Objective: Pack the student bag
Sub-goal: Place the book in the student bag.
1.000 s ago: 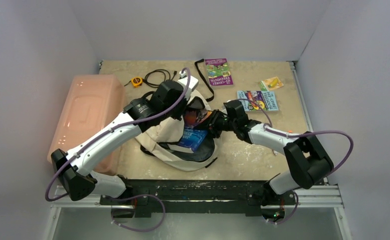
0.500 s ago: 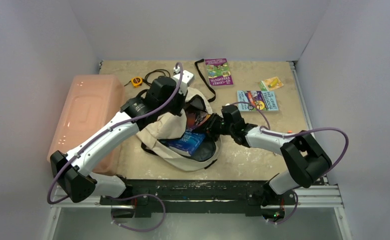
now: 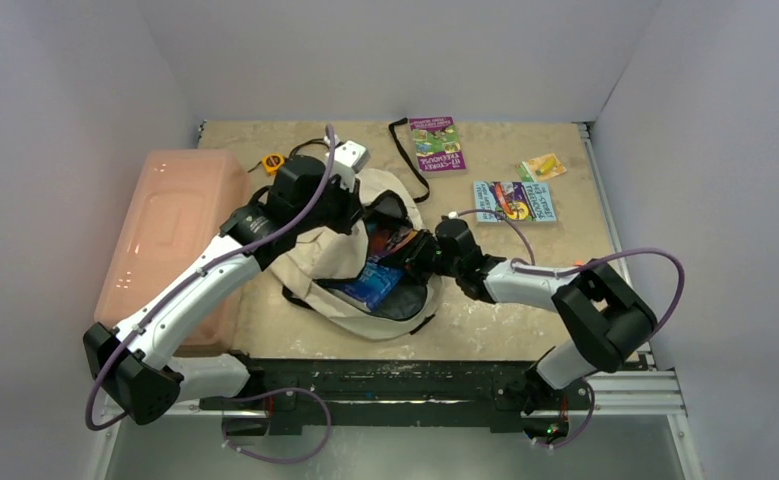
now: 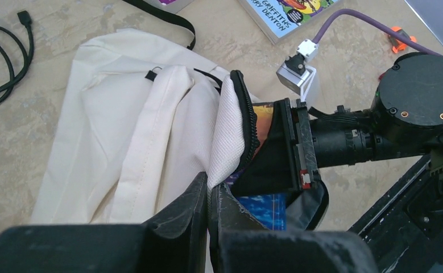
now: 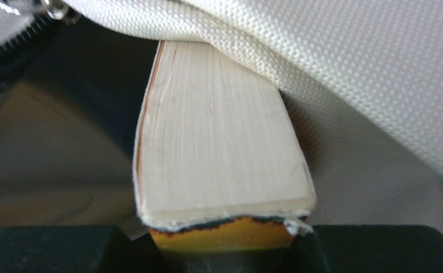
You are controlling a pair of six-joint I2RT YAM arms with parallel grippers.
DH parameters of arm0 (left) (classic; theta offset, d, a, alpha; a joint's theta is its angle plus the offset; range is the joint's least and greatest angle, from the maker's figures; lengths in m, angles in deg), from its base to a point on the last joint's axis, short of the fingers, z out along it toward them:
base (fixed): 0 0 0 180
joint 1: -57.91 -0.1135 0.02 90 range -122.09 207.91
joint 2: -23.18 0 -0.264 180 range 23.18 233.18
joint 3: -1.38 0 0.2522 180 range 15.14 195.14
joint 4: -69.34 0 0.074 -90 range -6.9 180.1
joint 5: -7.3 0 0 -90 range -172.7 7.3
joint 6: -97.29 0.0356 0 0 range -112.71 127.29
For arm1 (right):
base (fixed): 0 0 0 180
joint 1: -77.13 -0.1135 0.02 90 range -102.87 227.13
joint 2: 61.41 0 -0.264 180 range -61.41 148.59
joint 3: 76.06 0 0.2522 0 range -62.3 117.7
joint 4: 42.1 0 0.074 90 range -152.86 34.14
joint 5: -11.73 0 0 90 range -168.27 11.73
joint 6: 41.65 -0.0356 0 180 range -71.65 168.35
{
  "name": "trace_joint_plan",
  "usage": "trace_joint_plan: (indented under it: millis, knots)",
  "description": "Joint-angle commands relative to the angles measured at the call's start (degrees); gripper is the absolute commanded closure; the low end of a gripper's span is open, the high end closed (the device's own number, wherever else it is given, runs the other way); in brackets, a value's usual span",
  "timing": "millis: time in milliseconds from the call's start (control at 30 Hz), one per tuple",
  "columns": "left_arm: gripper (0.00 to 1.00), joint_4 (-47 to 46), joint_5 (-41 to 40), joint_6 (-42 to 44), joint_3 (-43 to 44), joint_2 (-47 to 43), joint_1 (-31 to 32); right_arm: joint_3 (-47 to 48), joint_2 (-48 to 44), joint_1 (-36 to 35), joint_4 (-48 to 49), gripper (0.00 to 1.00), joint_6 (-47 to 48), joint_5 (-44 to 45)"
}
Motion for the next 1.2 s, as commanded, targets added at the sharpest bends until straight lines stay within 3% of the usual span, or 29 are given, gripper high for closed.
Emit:
trace_joint_plan:
  millis: [0,133,300,367,467,667,767,1000,1100,1167]
  knots:
    - [1.0,-9.6,2.8,-2.3,-1.8,-4.0,-0.4,3.5,0.0,1.1,13.5,1.0,-5.1,10.4]
    - [1.0,-10.1,2.5,-1.4,-2.4,-4.0,-0.4,5.8,3.9,1.2,18.6,1.0,-5.4,15.8]
    - [1.0,-9.7,-2.3,1.7,-2.6,-3.1,-0.4,15.8,14.5,-0.9,19.6,1.0,-1.8,14.8]
    - [1.0,-9.5,-3.4,2.3,-2.8,-2.8,-0.5,17.5,16.7,-1.3,19.0,0.94,0.4,12.9]
    - [1.0,-9.2,-4.9,2.5,-3.2,-2.6,-0.4,18.5,15.2,-1.9,9.5,0.77,6.0,15.3]
    - [1.0,-8.6,-2.8,1.9,-2.8,-1.8,-0.4,24.1,14.5,-1.7,-8.6,0.18,18.5,12.2]
    - [1.0,-8.6,-2.9,2.1,-2.7,-1.4,-0.4,26.2,13.7,-1.5,-17.8,0.07,23.2,11.5]
    - [1.0,-8.4,-2.3,2.4,-2.6,-1.7,-0.4,21.5,4.9,-1.5,-24.6,0.01,28.2,12.2]
    - [1.0,-7.8,-0.8,2.5,-2.2,-1.6,-0.3,17.3,2.7,-1.5,-22.6,0.01,27.8,12.3]
    - [1.0,-8.2,0.0,2.6,-2.7,-1.7,0.0,16.0,3.2,-1.5,-20.9,0.11,27.0,11.1]
